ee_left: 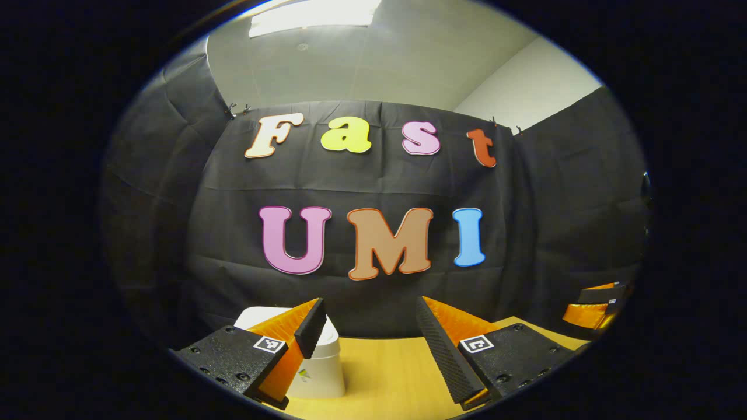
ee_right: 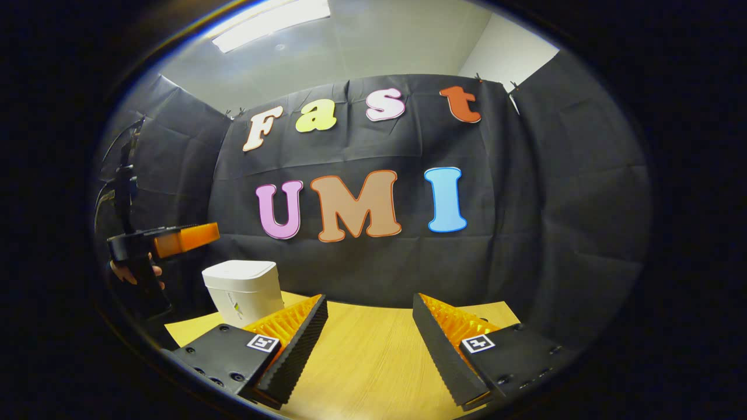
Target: Press the lid of the desktop garbage bin to open it, pick up the crumpled paper on the desktop and throw it into the bin, then pick up the pop can on the desktop and drop it into the bin, and finally close the garbage bin lid.
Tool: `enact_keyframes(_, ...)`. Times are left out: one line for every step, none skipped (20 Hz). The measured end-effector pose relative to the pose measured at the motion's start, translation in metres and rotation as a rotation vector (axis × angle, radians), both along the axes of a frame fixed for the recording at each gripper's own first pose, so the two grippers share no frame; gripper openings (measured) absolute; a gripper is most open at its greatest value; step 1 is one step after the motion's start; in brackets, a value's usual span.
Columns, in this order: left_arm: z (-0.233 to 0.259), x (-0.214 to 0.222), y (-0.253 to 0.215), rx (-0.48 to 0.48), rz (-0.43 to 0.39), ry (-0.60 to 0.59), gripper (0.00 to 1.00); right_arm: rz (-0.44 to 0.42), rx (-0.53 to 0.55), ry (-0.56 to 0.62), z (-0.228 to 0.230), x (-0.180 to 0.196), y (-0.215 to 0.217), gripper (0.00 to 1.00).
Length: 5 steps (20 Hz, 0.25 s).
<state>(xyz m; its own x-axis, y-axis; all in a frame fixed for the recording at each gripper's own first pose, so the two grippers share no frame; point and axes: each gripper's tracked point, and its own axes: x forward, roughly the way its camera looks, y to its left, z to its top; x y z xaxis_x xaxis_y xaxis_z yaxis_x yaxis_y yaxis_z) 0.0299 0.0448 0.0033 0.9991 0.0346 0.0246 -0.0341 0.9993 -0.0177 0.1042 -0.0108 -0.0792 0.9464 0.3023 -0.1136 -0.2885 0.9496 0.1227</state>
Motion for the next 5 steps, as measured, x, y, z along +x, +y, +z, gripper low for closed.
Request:
enact_keyframes(-0.004,-0.002,-0.006,-0.019,-0.018,0.001,0.92,-0.023,-0.004,-0.007,0.002,0.001,-0.003,0.97)
enact_keyframes(-0.008,-0.005,-0.012,-0.036,-0.033,0.002,0.93,-0.050,0.000,-0.017,0.004,0.001,-0.008,0.98)
enact_keyframes(-0.011,-0.008,-0.017,-0.044,-0.045,0.005,0.93,-0.075,0.009,-0.031,0.009,0.001,-0.011,0.97)
enact_keyframes(-0.015,-0.010,-0.017,-0.053,-0.049,0.009,0.93,-0.102,0.019,-0.050,0.014,0.000,-0.015,0.98)
enact_keyframes(-0.018,-0.012,-0.019,-0.067,-0.054,0.011,0.93,-0.126,0.021,-0.065,0.018,0.001,-0.017,0.97)
